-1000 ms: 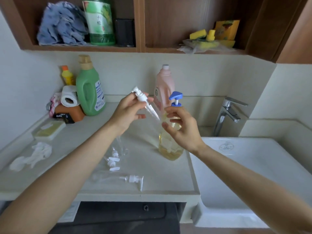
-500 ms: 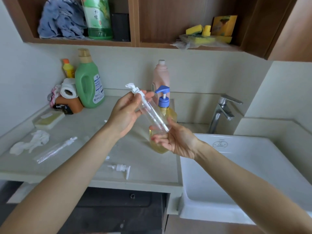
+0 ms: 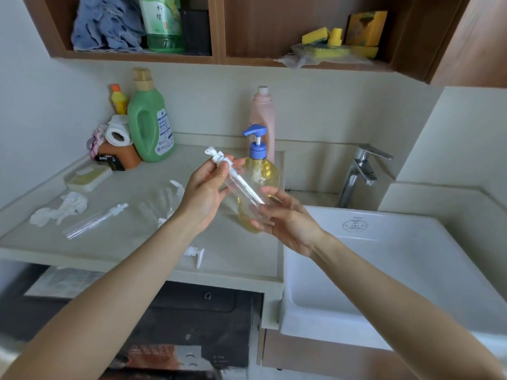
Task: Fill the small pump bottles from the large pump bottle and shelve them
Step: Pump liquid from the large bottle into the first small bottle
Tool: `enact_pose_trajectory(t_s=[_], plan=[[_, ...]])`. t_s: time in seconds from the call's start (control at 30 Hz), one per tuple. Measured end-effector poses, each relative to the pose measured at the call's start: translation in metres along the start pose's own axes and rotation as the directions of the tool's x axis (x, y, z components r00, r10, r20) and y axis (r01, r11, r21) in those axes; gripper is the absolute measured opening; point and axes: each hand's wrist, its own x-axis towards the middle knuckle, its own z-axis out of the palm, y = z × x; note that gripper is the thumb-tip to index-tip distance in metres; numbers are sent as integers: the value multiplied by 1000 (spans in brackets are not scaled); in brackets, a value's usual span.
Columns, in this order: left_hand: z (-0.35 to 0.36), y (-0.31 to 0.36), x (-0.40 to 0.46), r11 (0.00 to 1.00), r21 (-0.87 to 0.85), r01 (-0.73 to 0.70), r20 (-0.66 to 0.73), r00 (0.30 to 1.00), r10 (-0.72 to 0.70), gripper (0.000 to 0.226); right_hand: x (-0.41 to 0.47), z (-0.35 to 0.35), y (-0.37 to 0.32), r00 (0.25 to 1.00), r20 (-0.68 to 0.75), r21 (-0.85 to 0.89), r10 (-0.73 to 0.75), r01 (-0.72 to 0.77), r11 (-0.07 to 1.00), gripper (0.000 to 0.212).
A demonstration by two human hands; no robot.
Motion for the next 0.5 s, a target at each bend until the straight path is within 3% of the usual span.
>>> enact_pose_trajectory(t_s=[0.13,0.17,0.23,0.4,0.5], plan=[[2,-6,-7,999,19,29,18,999,-29,19,-6,-5,-5,972,26,-56,233,-232,971,50],[4,-8,-9,999,17,37,22,999,-37,19,-7,-7,-3,967,32,-61,252,-250,966,47],[6,-9,-10,999,6,46,28,999,-46,19,-9,-12,1,972,66,-45,226,-224,974,31],[6,-14,-10,997,6,75,23,997,-75,16,-13,-18,6,952,115,-71,282,-276,959,47],[6,-15,-9,995,0,96,25,995,-96,17,-12,-22,9,984,119,-50,135,-130,990,41]])
